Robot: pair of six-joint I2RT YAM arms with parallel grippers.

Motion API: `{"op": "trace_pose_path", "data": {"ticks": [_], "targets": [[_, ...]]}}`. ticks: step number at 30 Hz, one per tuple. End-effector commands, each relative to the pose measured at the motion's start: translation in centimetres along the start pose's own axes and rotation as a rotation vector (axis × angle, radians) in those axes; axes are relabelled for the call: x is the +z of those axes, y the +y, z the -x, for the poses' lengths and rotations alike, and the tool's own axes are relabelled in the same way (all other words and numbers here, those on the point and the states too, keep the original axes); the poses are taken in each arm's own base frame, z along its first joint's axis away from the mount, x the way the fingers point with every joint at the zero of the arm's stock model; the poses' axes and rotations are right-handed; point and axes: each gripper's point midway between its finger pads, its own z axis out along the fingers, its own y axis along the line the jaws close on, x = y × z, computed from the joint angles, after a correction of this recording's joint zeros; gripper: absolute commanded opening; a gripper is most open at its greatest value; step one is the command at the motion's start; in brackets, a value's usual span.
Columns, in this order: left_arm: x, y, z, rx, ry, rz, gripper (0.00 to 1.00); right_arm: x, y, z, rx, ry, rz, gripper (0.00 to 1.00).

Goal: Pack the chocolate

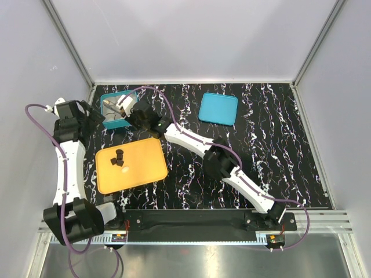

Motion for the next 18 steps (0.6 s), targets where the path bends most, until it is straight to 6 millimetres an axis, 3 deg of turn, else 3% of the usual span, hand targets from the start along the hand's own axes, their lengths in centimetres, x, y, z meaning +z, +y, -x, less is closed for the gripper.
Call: {"op": "trace_pose_path", "data": {"ticks": [1,8,12,13,18], "targets": [[0.1,-1.4,3.4,-0.018,-0.108,-0.037,0.99,0.5,-2.4,4.2,0.004,-0.167,-0.033,0.36],[1.2,-1.4,3.2,-0.022,-0.095,-0.034,0.99,1.2,-2.0,3.7,0.01,-0.189,0.0,0.36],[1.2,-1.6,3.0,-0.023,-0.089,-0.047,0.99,1.8,-1.3,2.4,0.012,-0.171,0.029,0.37],[1.2,-1.5,3.0,-0.024,-0.09,-0.046,0.99,1.8,-1.4,3.3,0.014,-0.204,0.024,0.37],[1.3,-1.4,2.9,-0.02,-0.091,-0.045,0.99,2.3,-1.0,2.4,0.025,-0.205,0.033,0.4]]}}
